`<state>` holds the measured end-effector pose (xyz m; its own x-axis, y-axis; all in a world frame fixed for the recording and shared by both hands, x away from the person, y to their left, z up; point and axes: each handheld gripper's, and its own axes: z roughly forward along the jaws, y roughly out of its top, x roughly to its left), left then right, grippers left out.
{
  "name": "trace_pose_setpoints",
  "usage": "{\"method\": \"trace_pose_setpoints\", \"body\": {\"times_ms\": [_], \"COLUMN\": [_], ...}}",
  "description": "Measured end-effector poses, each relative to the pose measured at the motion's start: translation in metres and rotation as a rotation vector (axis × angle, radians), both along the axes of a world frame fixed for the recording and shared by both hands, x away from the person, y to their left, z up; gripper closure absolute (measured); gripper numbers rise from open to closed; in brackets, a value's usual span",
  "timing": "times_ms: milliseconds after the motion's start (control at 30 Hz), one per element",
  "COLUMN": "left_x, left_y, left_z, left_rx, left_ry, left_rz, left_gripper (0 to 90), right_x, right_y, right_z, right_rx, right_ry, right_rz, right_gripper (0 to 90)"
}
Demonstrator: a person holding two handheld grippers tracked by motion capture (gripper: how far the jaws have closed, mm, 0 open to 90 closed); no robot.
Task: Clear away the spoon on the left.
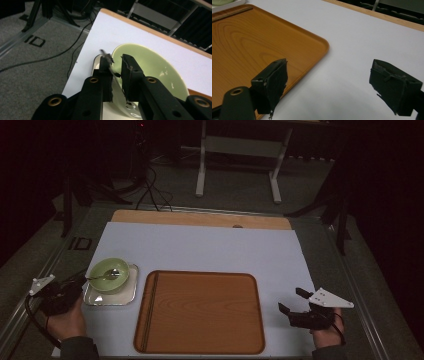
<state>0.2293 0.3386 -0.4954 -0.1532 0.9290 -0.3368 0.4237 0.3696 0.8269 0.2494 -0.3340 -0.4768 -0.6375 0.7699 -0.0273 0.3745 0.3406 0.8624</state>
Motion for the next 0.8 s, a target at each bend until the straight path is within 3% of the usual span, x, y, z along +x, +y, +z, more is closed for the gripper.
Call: {"method": "trace_pose_setpoints", "body": {"times_ms": [367, 800], "left_x": [-0.004, -0.008], "left_y": [-0.007, -0.016], "left_z": [0.011, 0.025], "left_rx": [0.048, 0.120], "left_ry": [-0.062, -0.097], "left_rz": [-0.039, -0.094], "left_gripper": [88.4, 88.8], "right_x": [0.000, 0.000], "right_y": [0.000, 0.000], "right_z": [0.000, 0.000], "right_rx": [0.001, 0.002], "right_ry": [0.000, 0.001], "right_rz": [0.001, 0.003], "right_gripper": [14.5, 14.5]}}
